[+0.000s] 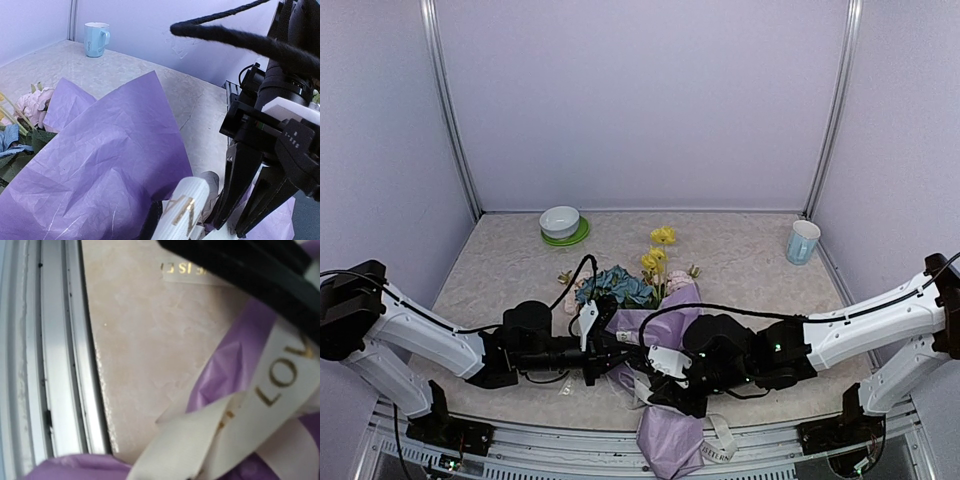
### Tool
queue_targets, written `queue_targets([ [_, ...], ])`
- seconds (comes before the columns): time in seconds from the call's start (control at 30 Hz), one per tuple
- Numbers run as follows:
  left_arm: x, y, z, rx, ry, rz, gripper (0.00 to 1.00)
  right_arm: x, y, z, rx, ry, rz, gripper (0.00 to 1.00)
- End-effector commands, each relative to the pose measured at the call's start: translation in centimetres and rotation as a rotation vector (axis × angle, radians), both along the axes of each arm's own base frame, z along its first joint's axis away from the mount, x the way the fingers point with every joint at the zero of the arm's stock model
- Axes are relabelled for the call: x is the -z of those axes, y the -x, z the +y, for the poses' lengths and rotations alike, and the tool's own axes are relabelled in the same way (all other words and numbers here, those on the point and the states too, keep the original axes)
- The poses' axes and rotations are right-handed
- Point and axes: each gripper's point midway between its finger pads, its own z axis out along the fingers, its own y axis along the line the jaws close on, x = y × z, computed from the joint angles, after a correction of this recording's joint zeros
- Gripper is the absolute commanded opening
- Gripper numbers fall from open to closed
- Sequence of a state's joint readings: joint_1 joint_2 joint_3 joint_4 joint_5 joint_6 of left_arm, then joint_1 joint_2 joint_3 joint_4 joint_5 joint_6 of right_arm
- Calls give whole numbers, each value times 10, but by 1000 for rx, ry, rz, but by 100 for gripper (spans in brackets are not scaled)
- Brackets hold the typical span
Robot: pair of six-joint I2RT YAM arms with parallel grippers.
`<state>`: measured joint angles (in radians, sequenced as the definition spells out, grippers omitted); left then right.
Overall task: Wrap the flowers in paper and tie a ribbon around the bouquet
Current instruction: Cross the half-tied ribbon over the folded bouquet.
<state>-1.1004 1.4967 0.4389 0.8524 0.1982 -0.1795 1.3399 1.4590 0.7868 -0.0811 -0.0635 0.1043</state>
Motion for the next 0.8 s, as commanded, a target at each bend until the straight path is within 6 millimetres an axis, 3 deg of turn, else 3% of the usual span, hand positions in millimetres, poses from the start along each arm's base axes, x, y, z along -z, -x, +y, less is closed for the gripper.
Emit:
queue_targets([
  [0.0, -11, 0, 3, -11, 34, -14, 0, 11, 10, -3, -38, 46, 27, 19],
  [0.13, -10, 0, 5, -16, 31, -14, 0, 10, 17, -5, -72, 51, 56, 0],
  [0.43, -14, 5, 5, 0, 53, -4, 0, -35, -30, -2, 124, -94, 14, 0],
  [0.63, -14, 11, 3, 22, 55, 3, 0, -12, -52, -16, 270, 30, -15, 0],
  [0.77, -12, 13, 4, 21, 56, 8, 0, -4, -51, -12, 265, 72, 9, 0],
])
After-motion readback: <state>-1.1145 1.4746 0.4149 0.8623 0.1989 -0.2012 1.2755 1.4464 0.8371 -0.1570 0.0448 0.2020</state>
